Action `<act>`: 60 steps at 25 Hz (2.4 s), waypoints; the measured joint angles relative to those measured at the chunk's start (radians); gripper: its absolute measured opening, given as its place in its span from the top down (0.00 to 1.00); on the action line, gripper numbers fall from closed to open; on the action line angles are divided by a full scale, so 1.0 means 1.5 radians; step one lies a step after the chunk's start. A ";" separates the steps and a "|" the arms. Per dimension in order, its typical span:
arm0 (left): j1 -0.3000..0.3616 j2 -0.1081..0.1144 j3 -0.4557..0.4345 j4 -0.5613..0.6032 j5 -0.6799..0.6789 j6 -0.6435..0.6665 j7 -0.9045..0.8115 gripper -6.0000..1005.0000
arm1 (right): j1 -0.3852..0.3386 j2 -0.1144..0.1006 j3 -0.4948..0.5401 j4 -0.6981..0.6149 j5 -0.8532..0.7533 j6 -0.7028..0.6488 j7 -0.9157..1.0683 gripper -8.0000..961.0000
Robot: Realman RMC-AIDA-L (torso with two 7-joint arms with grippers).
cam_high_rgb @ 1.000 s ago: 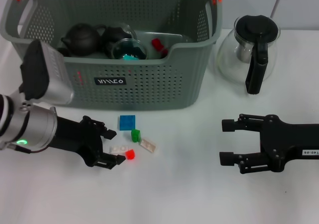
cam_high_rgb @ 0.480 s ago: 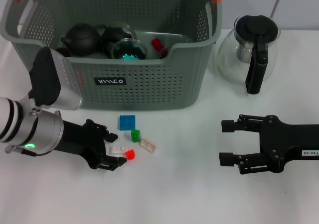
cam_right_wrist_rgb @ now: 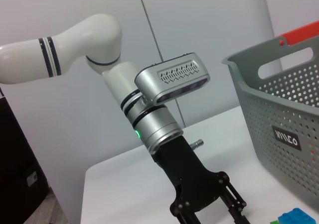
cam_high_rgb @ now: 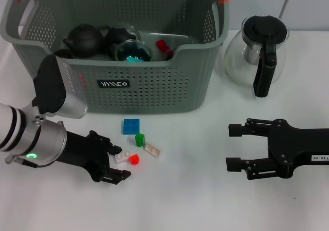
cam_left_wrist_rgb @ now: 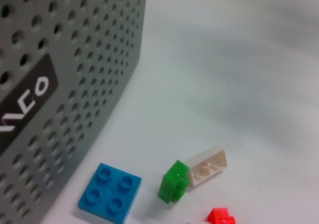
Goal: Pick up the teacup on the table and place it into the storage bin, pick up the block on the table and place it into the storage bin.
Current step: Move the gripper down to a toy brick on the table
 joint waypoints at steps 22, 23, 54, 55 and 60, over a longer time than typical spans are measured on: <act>0.001 -0.001 0.001 -0.002 0.000 -0.033 -0.018 0.50 | -0.004 -0.001 0.000 0.000 0.002 -0.001 -0.004 0.05; 0.001 -0.001 0.001 -0.002 0.000 -0.033 -0.018 0.52 | -0.004 -0.001 0.000 0.000 0.002 -0.002 -0.004 0.05; -0.007 0.000 0.007 0.006 0.019 -0.040 -0.055 0.74 | -0.003 0.000 0.000 0.000 0.002 -0.002 -0.004 0.05; -0.007 0.000 0.008 0.006 0.019 -0.040 -0.055 0.78 | -0.003 0.000 0.000 0.000 0.002 -0.002 -0.004 0.05; -0.006 0.000 0.003 -0.005 0.018 -0.024 -0.063 0.80 | -0.005 -0.001 0.000 0.000 0.001 -0.003 -0.004 0.05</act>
